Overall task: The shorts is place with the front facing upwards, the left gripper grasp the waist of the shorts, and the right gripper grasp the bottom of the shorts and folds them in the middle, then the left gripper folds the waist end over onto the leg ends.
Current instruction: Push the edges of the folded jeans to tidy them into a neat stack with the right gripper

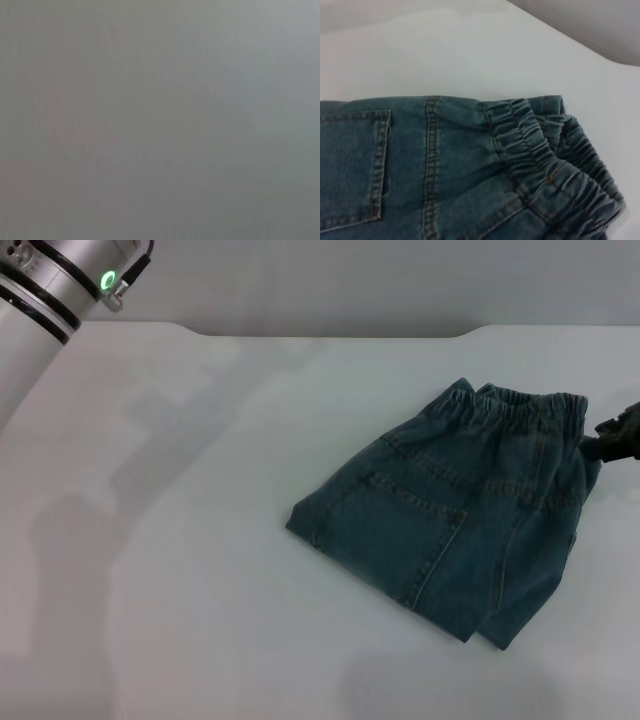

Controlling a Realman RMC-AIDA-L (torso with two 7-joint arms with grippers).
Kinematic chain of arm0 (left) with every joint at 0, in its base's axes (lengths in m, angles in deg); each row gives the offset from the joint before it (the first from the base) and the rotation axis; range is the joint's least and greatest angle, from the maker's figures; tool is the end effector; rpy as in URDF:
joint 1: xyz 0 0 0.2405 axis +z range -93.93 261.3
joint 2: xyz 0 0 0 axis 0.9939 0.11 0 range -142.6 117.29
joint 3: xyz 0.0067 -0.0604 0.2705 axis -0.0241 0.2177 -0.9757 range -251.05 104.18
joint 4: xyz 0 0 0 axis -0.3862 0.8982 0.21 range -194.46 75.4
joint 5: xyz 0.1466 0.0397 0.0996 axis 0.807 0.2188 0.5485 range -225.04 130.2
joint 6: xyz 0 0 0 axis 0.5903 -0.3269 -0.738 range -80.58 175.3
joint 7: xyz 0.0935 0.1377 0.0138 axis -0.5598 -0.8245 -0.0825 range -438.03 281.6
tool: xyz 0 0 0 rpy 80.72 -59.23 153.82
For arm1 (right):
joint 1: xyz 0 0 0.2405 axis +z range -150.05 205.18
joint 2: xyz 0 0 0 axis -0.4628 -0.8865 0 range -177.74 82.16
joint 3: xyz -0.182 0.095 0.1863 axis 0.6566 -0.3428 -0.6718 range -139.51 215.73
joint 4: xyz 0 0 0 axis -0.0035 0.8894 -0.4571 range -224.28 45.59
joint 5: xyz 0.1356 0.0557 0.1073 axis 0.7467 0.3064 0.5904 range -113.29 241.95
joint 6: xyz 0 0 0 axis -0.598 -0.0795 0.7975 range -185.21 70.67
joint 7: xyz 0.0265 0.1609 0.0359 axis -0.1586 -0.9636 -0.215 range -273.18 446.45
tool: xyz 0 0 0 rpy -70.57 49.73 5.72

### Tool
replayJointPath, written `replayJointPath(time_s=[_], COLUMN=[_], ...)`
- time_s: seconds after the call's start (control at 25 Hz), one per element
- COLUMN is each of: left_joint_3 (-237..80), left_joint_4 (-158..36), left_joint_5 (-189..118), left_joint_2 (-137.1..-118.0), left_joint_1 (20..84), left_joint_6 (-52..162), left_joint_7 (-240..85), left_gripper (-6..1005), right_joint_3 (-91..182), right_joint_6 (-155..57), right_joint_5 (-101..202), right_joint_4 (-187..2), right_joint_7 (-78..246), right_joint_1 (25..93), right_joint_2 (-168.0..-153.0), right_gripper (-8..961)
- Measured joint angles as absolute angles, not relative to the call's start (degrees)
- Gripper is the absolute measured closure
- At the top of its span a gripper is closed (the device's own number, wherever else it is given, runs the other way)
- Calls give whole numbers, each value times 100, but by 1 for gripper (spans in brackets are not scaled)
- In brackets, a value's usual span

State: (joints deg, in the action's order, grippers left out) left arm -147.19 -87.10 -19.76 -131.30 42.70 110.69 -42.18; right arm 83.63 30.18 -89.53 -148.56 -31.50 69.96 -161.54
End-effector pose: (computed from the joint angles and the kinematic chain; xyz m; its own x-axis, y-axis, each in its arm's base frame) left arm -0.1324 0.4407 0.0274 0.5213 -0.3386 0.7834 0.5159 -0.6062 -0.6053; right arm 0.2660 0.3955 0.0451 0.7764 -0.6259 0.0740 -0.5243 -0.7066 -0.4752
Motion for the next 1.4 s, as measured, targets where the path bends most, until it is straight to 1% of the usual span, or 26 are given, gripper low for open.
replayJointPath(time_s=[0.2,0.4,0.52,0.8,1.0,1.08,1.4], left_joint_3=[-14762,-14828,-14849,-14849,-14848,-14848,-14854], left_joint_4=[-8798,-8846,-8848,-8848,-8847,-8847,-8844], left_joint_5=[-1976,-1976,-1975,-1973,-1965,-1967,-1971], left_joint_2=[-13126,-13123,-13121,-13110,-13111,-13112,-13122], left_joint_1=[4295,4302,4302,4300,4299,4299,4305], left_joint_6=[11048,11017,11003,10927,10886,10882,10876], left_joint_7=[-4221,-4263,-4275,-4278,-4286,-4287,-4351], left_gripper=[172,173,173,173,173,173,178], right_joint_3=[8435,8635,8753,8794,8809,8861,9005], right_joint_6=[3102,3238,3527,4178,4863,5008,5001], right_joint_5=[-8959,-8961,-8964,-8921,-8906,-8902,-8897], right_joint_4=[-14752,-14722,-14753,-14943,-15177,-15177,-15022], right_joint_7=[-3181,-3205,-3208,-3210,-3210,-3210,-3210], right_joint_1=[7023,7077,7152,7262,7382,7411,7415], right_joint_2=[-16173,-16293,-16402,-16464,-16561,-16585,-16601], right_gripper=[614,614,613,613,613,613,614])
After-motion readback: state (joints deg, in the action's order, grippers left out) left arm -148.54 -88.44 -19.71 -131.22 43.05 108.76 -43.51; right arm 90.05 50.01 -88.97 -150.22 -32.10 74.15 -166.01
